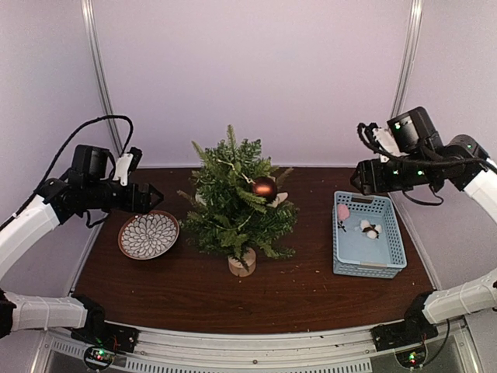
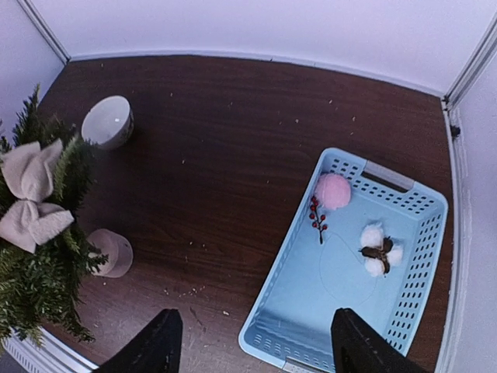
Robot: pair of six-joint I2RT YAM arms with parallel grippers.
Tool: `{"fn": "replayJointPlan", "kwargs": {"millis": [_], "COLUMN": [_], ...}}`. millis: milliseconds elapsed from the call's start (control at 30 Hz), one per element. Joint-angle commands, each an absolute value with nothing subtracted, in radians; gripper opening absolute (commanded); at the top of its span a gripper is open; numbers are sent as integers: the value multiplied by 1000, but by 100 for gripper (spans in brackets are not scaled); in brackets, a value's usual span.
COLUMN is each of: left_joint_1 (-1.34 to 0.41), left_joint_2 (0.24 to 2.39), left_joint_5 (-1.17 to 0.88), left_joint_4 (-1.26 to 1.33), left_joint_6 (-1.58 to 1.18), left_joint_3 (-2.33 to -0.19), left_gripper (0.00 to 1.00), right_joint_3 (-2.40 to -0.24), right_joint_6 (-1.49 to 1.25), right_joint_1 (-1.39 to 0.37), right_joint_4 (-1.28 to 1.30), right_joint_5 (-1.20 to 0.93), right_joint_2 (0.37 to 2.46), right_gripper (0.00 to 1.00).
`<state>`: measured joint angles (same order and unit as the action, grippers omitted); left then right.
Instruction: Decorate the small christmas tree
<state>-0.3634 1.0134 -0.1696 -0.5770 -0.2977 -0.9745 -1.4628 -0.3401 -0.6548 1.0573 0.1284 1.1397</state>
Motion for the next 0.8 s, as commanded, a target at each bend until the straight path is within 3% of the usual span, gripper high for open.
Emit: {"fn": "replayJointPlan", "kwargs": {"millis": [0,433,767], "left_joint_1": [-354,-354,-354], "left_joint_2": [1037,999,951], "left_joint_5": [-198,-241,-266], "left_joint_4": [-524,-464,-438], "left_joint_6": [-323,-371,-435], "left_joint_3": [-973,-864,-794], "left_gripper": [90,83,79], "right_joint_3": [-1343,-1018,-757], "right_joint_6": [-424,-614,-701], "right_joint_1": [-646,-813,-885], "right_joint_4": [981,698,348], "right_joint_5": [-20,-147,-201], "right_joint_2": [1139,1131,1114], "right_gripper": [66,53,50]}}
